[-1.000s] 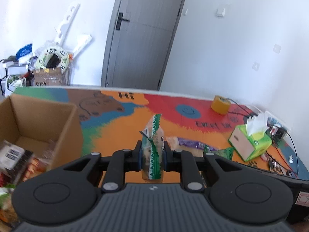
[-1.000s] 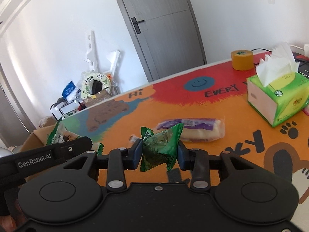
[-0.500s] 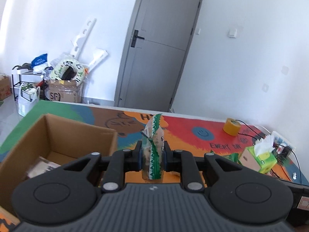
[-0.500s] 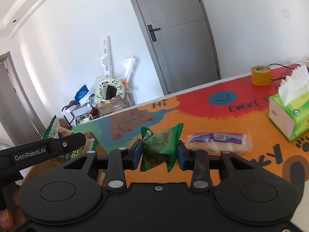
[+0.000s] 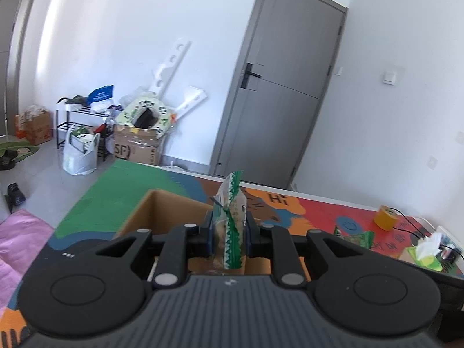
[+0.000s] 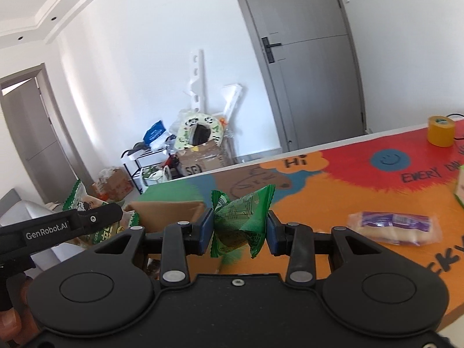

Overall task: Organize snacks
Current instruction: 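Carry both snacks to the cardboard box and open the left tool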

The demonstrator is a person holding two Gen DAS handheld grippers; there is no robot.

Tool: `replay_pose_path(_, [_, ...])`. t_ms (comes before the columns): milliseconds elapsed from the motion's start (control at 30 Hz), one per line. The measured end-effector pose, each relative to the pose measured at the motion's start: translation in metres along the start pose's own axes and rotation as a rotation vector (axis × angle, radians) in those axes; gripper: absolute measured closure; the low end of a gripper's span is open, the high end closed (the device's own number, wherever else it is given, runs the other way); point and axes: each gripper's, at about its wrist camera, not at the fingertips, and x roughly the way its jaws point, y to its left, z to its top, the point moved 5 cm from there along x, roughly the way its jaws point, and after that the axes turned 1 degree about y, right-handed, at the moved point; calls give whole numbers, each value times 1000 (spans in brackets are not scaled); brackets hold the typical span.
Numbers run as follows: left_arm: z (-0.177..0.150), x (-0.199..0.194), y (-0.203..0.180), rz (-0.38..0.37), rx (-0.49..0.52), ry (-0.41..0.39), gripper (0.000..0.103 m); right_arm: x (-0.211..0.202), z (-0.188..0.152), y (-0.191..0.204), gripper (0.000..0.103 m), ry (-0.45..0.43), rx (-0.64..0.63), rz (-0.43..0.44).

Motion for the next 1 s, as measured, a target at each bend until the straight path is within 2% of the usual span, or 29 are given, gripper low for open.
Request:
replay_pose_path(300, [9, 21, 29, 9, -47, 9, 84, 14, 2, 27, 65, 11, -33, 7])
replay_pose_path(633, [4, 48, 38, -53, -62, 60, 84, 28, 6, 41, 65, 19, -53, -22])
replay_pose_path(767, [3, 56, 43, -55, -82, 72, 83, 34, 8, 47, 65, 27, -62, -24])
replay_pose_path(867, [3, 58, 53, -5, -108, 93, 68, 37, 8, 52, 65, 31, -71, -19])
replay_pose_path(900, [3, 56, 58, 14, -122, 90, 59, 37, 9, 54, 65, 32, -73, -16])
replay_pose_path(933, [4, 52, 64, 26, -133, 78, 55, 39, 9, 56, 65, 34, -74, -12])
replay_pose_path(1000, [7, 43, 71, 39, -136, 59, 54, 42, 9, 59, 65, 37, -76, -7])
